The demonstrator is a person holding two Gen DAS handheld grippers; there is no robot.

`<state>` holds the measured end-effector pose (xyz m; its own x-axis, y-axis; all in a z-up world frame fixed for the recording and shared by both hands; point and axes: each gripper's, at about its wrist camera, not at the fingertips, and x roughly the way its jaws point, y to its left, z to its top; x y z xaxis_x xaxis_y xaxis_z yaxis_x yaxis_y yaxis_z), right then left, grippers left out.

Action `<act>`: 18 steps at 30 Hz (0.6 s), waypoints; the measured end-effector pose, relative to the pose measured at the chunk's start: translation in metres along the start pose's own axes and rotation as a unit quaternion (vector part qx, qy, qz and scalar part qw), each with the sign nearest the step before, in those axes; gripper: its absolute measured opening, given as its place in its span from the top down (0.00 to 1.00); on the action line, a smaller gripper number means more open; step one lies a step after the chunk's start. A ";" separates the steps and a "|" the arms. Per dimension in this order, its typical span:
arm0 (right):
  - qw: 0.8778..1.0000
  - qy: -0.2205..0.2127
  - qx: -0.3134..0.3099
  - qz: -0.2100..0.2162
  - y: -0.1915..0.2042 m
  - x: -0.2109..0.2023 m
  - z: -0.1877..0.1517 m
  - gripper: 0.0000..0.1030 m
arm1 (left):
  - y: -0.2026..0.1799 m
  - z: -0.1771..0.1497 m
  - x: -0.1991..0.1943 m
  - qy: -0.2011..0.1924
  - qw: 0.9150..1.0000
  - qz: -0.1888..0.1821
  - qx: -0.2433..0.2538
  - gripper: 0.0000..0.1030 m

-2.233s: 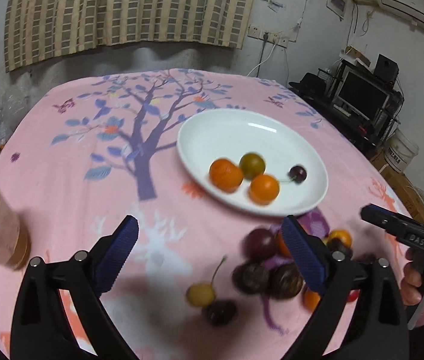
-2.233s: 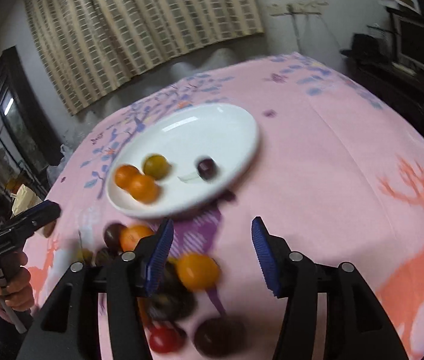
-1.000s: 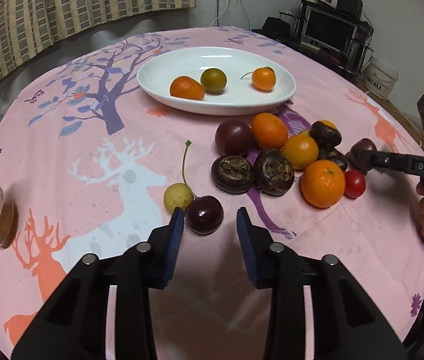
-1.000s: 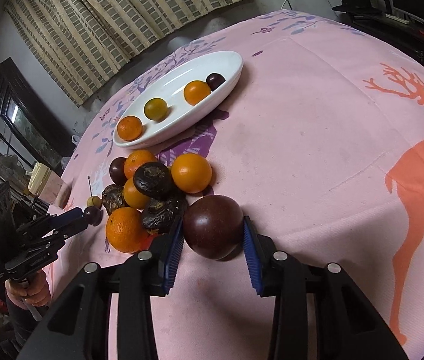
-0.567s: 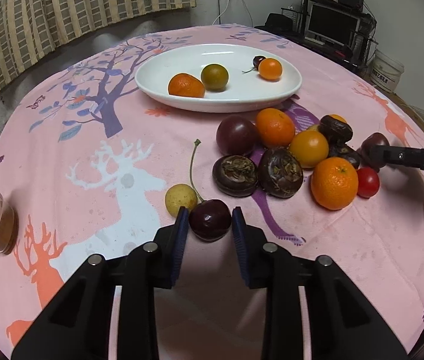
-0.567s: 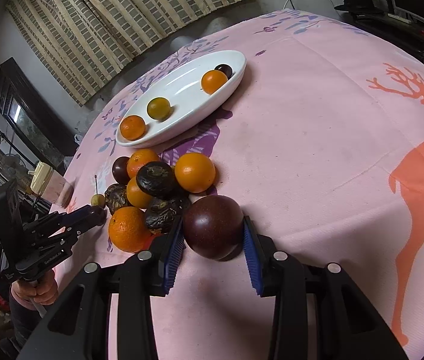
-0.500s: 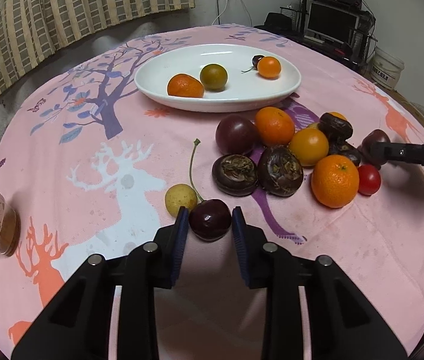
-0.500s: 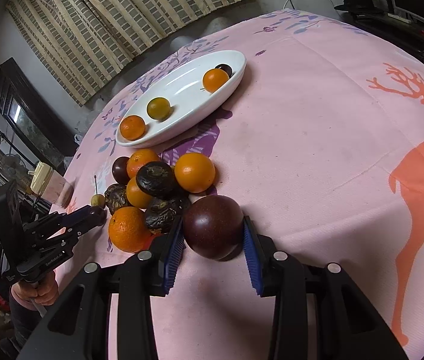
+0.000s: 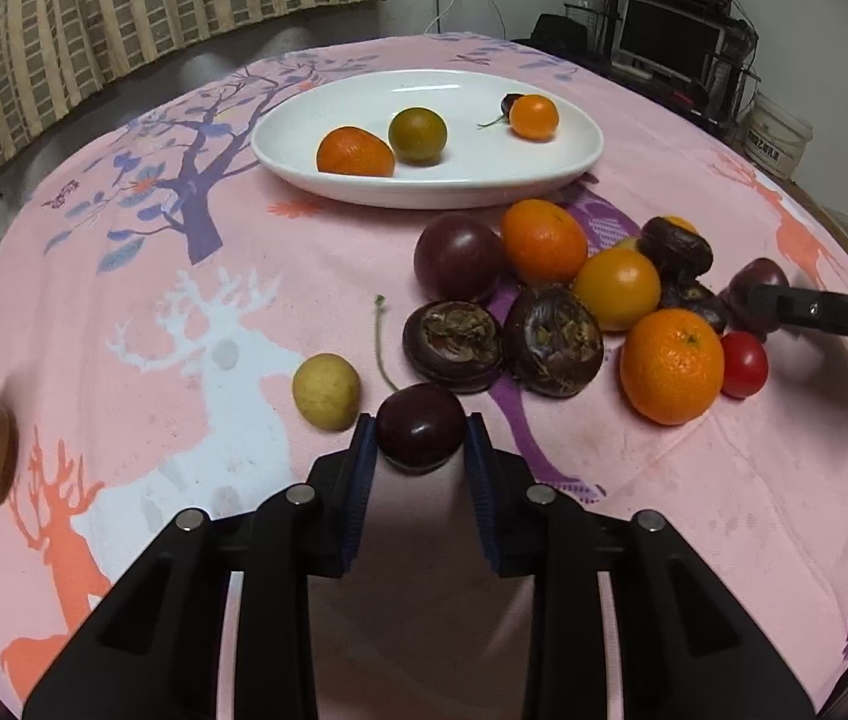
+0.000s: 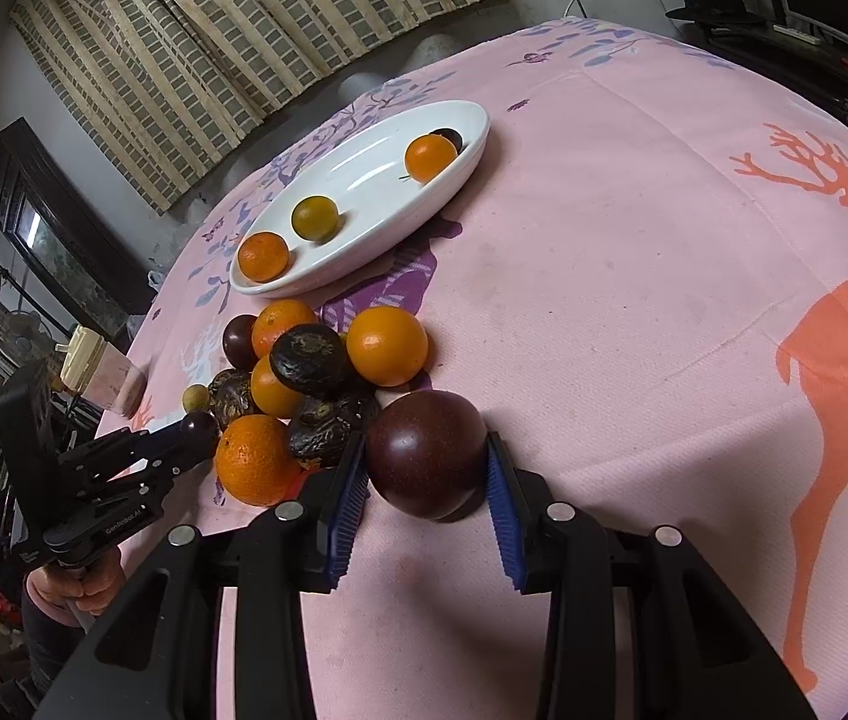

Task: Organize fruits
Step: 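Place the cherry and dark plum onto the white plate with both tools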

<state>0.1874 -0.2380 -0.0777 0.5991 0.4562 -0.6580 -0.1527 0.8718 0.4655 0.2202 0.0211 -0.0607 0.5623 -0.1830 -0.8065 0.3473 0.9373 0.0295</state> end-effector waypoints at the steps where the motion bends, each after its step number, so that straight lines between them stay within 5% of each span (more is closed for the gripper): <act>1: 1.000 -0.001 0.001 0.000 0.000 0.000 0.000 0.62 | 0.001 0.000 0.000 0.000 1.000 -0.004 -0.005 0.71; 11: 1.000 -0.027 -0.009 0.002 0.005 -0.010 -0.001 0.62 | 0.018 0.007 -0.038 -0.055 0.995 -0.061 -0.058 0.71; 18: 0.991 -0.091 -0.100 -0.002 0.062 -0.001 0.065 0.62 | 0.025 0.079 -0.034 -0.099 0.989 -0.070 -0.088 0.71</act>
<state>0.2278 -0.1961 -0.0097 0.7284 0.4294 -0.5338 -0.2920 0.8995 0.3251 0.2689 0.0272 0.0146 0.6599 -0.3527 -0.6635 0.3062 0.9326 -0.1912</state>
